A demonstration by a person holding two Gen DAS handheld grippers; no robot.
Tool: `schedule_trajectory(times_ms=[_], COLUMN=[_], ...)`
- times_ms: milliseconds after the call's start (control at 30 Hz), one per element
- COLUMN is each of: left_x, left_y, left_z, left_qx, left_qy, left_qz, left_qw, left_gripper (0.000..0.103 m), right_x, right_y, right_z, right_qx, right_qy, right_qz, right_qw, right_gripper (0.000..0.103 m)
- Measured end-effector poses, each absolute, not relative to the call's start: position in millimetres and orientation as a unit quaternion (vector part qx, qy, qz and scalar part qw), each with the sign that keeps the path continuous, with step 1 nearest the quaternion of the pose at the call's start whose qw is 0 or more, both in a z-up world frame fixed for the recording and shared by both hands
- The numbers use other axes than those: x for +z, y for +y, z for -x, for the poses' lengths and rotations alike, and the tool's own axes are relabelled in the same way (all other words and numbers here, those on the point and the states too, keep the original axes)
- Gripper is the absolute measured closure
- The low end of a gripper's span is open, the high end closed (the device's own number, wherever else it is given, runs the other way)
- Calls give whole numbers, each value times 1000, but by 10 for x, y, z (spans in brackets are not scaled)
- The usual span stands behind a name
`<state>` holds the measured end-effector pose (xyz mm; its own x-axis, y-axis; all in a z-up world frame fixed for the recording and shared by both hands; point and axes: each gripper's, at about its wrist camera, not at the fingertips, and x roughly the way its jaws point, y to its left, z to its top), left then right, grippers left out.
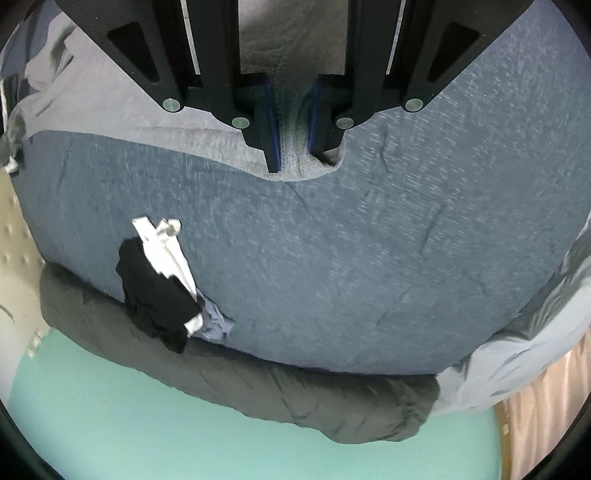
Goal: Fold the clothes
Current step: 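Pull the sweatshirt edge taut with the left tool while the right tool lays the sleeve flat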
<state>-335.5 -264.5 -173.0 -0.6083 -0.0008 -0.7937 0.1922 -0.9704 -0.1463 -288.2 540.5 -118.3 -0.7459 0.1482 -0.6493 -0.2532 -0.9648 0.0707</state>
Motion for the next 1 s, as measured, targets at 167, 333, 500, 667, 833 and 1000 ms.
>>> schedule_trajectory(times_ms=[167,333,500,667,833,1000], left_x=[-1702,-1668,-1573,-1652,-2012,-2274], left_y=[-2731,-2810,-2914,-3001,-2976,-2992], left_z=[3413,3502,3586,3732,3858,3882], left_qx=[-889,-889,-891,-885,-870,-862], left_qy=[123,123,120,124,121,120], left_qz=[-436,-434,-426,-437,-468,-481], left_qw=[70,81,97,100,97,102], left_gripper=[89,89,89,89,89,89], right_x=[-885,-667,-455,-539,-1210,-1819], right_y=[5582,5739,5804,5878,5686,5644], right_z=[2952,3129,3234,3387,3622,3788], right_qx=[939,943,949,941,915,890], right_qy=[95,119,120,126,136,165], right_qz=[310,284,260,279,369,418], right_qw=[116,124,134,144,88,75], right_gripper=[100,101,103,103,102,77])
